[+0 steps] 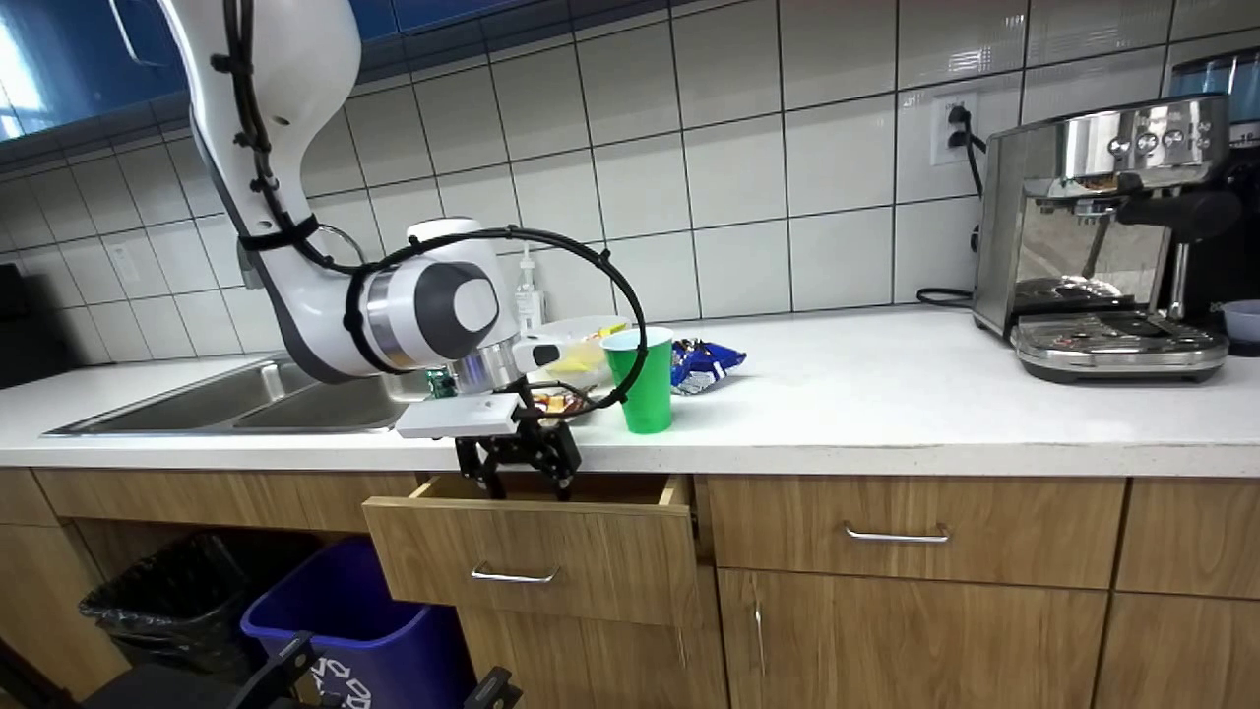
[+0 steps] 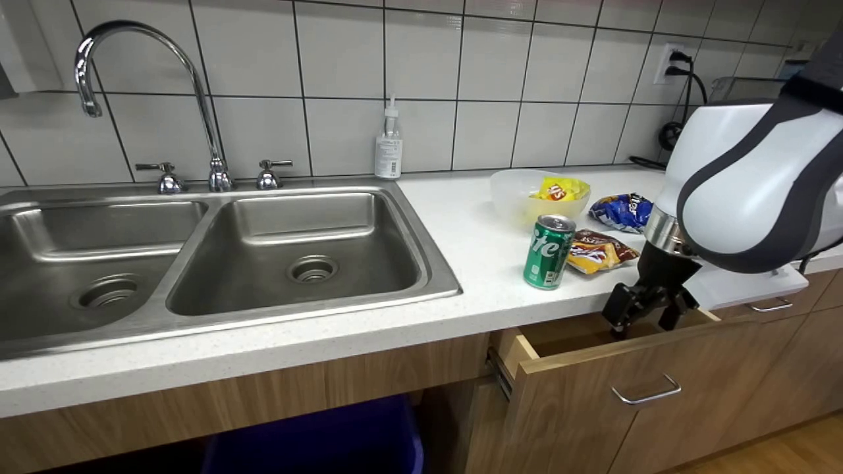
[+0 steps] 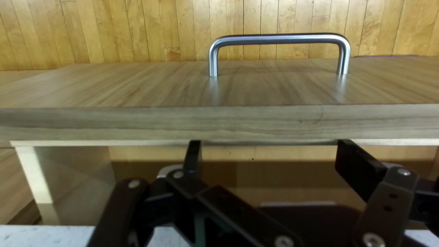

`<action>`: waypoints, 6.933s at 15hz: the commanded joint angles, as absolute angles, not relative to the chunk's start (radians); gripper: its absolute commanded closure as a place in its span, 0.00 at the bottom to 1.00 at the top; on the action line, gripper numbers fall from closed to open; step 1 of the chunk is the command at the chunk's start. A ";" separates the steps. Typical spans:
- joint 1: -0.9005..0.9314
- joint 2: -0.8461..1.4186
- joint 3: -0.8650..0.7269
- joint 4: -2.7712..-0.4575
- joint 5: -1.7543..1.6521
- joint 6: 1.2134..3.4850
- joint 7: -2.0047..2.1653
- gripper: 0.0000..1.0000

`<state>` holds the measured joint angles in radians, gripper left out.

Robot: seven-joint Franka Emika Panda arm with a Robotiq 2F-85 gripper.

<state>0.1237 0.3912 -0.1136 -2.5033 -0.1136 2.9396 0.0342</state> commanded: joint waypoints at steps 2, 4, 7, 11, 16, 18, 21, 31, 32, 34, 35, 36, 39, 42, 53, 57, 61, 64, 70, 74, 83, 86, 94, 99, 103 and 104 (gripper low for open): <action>0.100 0.365 -0.089 -2.511 -0.086 2.860 0.048 0.00; 0.099 0.352 -0.089 -2.522 -0.082 2.847 0.050 0.00; 0.090 0.323 -0.077 -2.550 -0.073 2.842 0.044 0.00; 0.085 0.291 -0.075 -2.598 -0.065 2.849 0.052 0.00; 0.098 0.262 -0.081 -2.656 -0.064 2.858 0.070 0.00; 0.101 0.246 -0.082 -2.682 -0.065 2.862 0.076 0.00; 0.103 0.215 -0.082 -2.722 -0.065 2.869 0.086 0.00; 0.105 0.140 -0.079 -2.789 -0.070 2.858 0.124 0.00; 0.101 0.125 -0.078 -2.792 -0.068 2.856 0.126 0.00; 0.099 0.086 -0.084 -2.796 -0.077 2.850 0.140 0.00; 0.097 0.067 -0.084 -2.797 -0.082 2.846 0.143 0.00; 0.093 0.051 -0.080 -2.797 -0.083 2.842 0.143 0.00; 0.082 0.003 -0.061 -2.789 -0.067 2.819 0.133 0.00; 0.072 -0.032 -0.053 -2.776 -0.051 2.812 0.138 0.00; 0.052 -0.002 -0.043 -2.641 0.171 2.859 0.133 0.00; 0.041 0.057 -0.044 -2.577 0.218 2.883 0.134 0.00; 0.025 0.124 -0.037 -2.504 0.277 2.889 0.123 0.00; 0.016 0.168 -0.026 -2.459 0.301 2.889 0.123 0.00; 0.016 0.228 0.002 -2.390 0.336 2.858 0.174 0.00; 0.021 0.228 0.007 -2.409 0.320 2.879 0.185 0.00; 0.014 0.228 0.020 -2.404 0.339 2.863 0.179 0.00; 0.024 0.189 0.014 -2.429 0.329 2.848 0.203 0.00; 0.035 0.204 -0.015 -2.414 0.330 2.852 0.332 0.00; 0.038 0.244 -0.020 -2.377 0.328 2.850 0.393 0.00; 0.046 0.292 -0.036 -2.338 0.316 2.836 0.441 0.00; 0.049 0.301 -0.041 -2.330 0.312 2.832 0.451 0.00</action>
<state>0.0379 0.2650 -0.0205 -2.3832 0.3339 2.8768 0.3926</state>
